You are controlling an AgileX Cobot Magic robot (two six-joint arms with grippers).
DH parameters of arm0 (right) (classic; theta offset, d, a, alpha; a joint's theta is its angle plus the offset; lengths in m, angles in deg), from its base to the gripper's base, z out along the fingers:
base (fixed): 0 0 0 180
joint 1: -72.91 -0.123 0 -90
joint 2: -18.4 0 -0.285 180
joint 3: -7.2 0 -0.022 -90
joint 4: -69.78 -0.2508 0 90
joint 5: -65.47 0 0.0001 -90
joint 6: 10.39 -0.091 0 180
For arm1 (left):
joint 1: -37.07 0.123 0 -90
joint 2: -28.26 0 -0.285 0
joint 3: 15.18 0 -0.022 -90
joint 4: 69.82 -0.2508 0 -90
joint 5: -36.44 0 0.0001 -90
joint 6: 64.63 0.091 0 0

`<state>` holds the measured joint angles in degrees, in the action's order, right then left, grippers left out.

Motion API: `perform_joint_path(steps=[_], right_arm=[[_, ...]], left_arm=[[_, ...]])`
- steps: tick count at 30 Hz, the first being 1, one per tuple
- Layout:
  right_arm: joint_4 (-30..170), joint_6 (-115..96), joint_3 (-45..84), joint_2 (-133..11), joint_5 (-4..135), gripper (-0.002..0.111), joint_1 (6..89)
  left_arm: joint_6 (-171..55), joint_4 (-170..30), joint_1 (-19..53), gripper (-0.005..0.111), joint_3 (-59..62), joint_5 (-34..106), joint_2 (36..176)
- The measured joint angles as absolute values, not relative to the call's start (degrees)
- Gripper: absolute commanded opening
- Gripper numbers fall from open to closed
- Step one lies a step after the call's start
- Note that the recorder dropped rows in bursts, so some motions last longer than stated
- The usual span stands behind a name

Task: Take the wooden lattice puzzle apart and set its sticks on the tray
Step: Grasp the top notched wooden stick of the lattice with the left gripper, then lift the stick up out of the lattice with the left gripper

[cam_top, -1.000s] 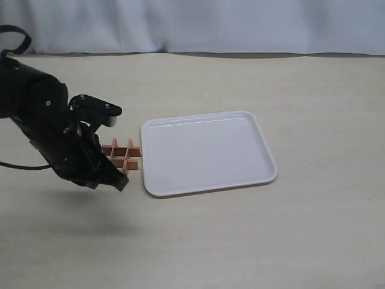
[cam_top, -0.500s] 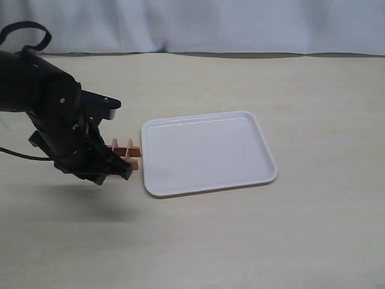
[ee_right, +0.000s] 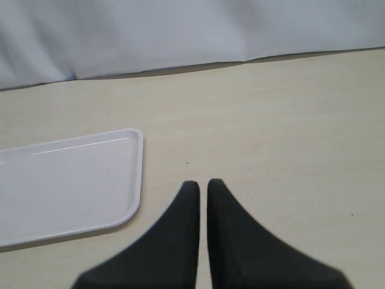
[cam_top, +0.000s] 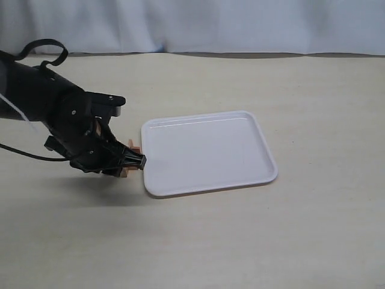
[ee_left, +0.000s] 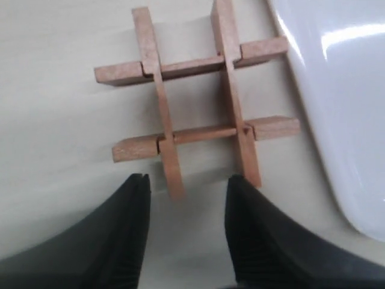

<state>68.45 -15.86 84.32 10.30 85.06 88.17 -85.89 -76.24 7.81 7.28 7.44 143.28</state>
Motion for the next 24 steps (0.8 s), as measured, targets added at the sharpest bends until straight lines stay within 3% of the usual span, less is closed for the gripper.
perform_joint_path(steps=[12, 19, 24], right_arm=[[68.45, -15.86, 84.32, 10.3, 85.06, 0.004, 88.17], [68.45, -15.86, 84.32, 10.3, 85.06, 0.004, 88.17], [68.45, -15.86, 84.32, 10.3, 85.06, 0.004, 88.17]], left_arm=[[-94.49, -83.23, 7.81, 0.039, 7.28, 8.82, 143.73], [-94.58, -81.83, 7.81, 0.017, 7.28, 9.73, 143.73], [-94.58, -81.58, 7.81, 0.014, 8.07, 10.99, 143.73]])
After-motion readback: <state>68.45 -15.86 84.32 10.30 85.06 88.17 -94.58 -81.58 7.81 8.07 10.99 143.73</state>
